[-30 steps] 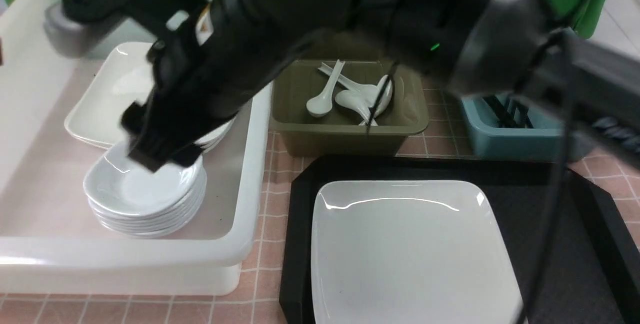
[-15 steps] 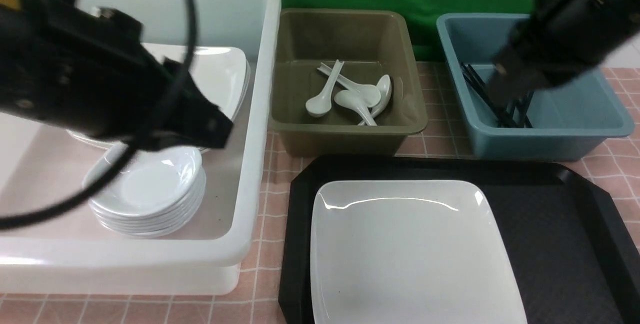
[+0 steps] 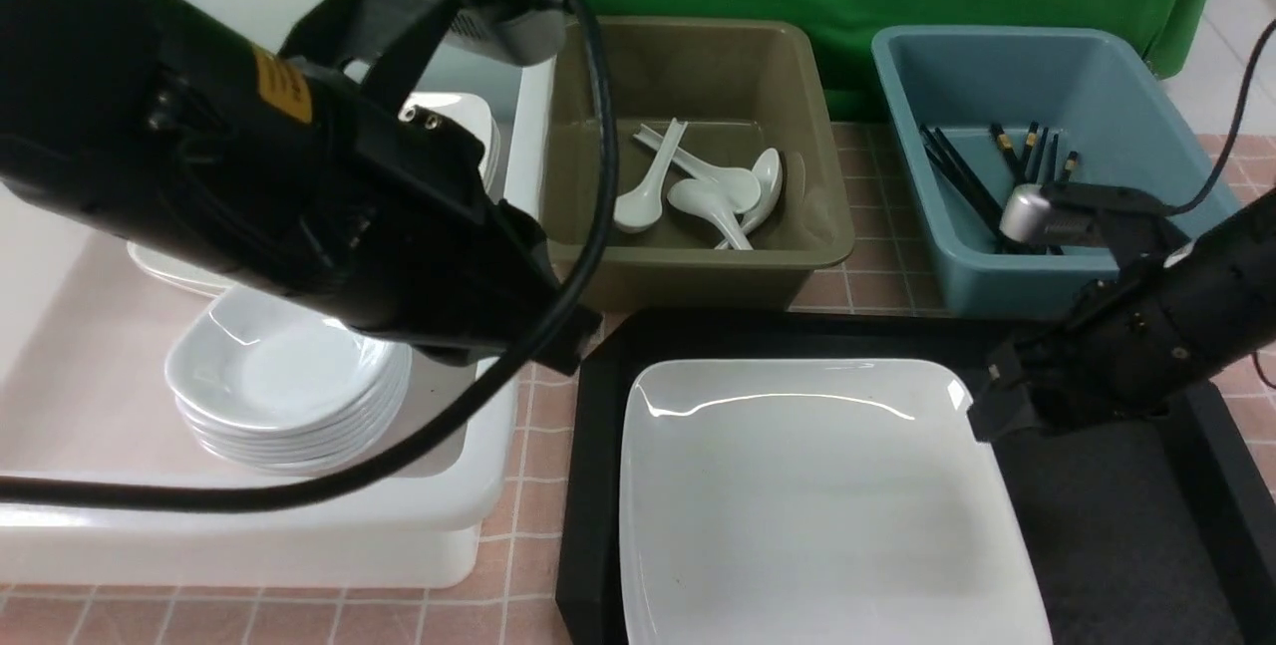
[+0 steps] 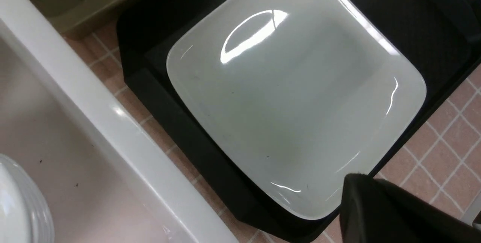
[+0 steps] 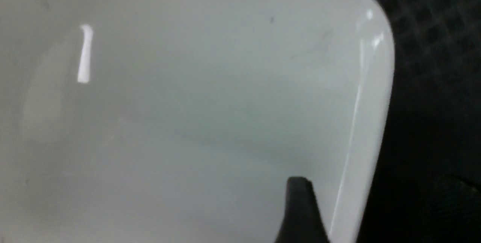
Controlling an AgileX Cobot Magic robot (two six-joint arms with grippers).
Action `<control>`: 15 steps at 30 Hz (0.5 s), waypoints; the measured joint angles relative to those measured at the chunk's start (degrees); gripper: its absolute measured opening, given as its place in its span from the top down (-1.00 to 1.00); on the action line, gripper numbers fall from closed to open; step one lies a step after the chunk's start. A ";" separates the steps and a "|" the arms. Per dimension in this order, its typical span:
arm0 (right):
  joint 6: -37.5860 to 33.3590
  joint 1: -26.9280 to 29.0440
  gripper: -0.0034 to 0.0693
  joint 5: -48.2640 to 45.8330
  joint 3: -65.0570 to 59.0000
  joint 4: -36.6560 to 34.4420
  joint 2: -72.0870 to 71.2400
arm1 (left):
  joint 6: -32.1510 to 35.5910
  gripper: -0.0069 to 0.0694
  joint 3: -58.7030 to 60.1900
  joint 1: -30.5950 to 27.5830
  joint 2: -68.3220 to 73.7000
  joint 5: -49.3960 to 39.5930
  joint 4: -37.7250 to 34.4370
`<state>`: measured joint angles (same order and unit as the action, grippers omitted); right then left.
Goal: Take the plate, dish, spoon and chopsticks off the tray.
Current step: Use the right arm to grab a plate from the dinner plate
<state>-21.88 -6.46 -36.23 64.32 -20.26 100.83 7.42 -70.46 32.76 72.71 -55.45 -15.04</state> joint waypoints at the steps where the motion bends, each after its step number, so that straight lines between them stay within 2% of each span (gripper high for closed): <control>1: 0.00 0.00 -0.47 0.49 1.40 -0.19 1.89 | 0.00 0.83 0.00 0.00 0.05 0.00 0.06; 6: -0.05 -0.07 -0.49 1.14 8.65 -1.55 9.44 | 0.05 0.83 0.00 0.00 0.36 0.42 0.06; 15: -0.27 -2.11 -0.49 1.23 12.05 -1.68 15.29 | 0.16 0.83 0.00 0.00 1.43 0.47 0.11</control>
<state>-22.14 -8.57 -35.00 76.37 -21.94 116.13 7.58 -70.46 32.76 74.15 -54.98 -14.94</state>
